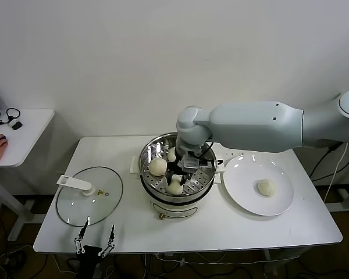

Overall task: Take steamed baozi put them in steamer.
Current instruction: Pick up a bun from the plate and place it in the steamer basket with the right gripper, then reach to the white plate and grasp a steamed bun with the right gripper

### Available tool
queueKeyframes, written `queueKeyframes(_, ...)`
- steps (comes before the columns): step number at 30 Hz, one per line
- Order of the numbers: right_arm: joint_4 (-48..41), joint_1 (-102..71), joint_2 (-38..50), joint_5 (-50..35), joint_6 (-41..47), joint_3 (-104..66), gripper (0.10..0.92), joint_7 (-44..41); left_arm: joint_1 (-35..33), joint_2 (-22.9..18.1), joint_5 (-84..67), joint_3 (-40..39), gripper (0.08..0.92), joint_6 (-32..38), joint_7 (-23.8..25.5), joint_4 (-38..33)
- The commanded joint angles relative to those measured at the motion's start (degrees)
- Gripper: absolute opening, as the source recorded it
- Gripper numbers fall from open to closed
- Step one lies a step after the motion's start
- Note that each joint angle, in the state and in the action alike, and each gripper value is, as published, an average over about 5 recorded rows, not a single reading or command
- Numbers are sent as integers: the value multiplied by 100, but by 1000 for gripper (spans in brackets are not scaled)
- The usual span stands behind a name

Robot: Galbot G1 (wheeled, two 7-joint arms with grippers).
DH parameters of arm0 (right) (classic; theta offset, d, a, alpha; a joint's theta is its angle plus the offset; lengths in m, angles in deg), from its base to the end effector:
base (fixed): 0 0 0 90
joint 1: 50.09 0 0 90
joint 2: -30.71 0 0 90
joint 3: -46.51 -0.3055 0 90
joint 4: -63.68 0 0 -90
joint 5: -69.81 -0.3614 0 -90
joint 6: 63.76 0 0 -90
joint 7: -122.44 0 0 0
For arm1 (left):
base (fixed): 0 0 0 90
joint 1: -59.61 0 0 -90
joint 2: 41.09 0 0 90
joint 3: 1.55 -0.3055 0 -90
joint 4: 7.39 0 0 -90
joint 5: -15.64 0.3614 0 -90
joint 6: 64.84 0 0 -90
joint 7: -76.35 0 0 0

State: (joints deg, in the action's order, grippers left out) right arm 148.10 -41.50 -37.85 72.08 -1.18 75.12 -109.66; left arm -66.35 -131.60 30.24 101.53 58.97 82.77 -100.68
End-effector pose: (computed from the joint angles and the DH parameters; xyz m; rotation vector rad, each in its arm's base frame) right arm 0.4534 0.1694 -0.1057 -2.1316 0.2133 -2.1397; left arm 0.1168 0.0791 -0.4374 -0.0967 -3.0661 -0.5251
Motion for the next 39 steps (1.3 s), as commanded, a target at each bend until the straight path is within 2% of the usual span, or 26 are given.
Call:
queueKeyframes(1,-54,-128,-54,78,-35,-34,474,61,4,12,3,-2,823,2,0,5)
queueKeyframes(7,-158,56,-121,-57,-157,-35,614,36,9,12,15,-9,823,-3,1,-23)
queueKeyframes(13,-308,695,-147,-744,-476,223,779,-378,-35,29,12,5,823,-5,10,-91)
queueKeyframes(15,-382,948,-150,-987,-558,375,809,-545,-52,37,3,15,823,-9,12,-117)
queueKeyframes(20,-525,1724,-147,-2005,-494,1162,822,-879,-80,45,-12,26,823,-6,12,-150)
queueKeyframes(26,-567,2655,32,-3556,519,2392,823,-1264,-113,39,-8,-2,823,-1,14,-204)
queueKeyframes(32,-710,2811,636,-3800,1556,3140,823,-1328,-108,40,-8,-19,823,5,16,-222)
queueKeyframes(39,-789,2626,1390,-3781,2306,3594,823,-1123,-78,21,-1,-26,823,26,14,-202)
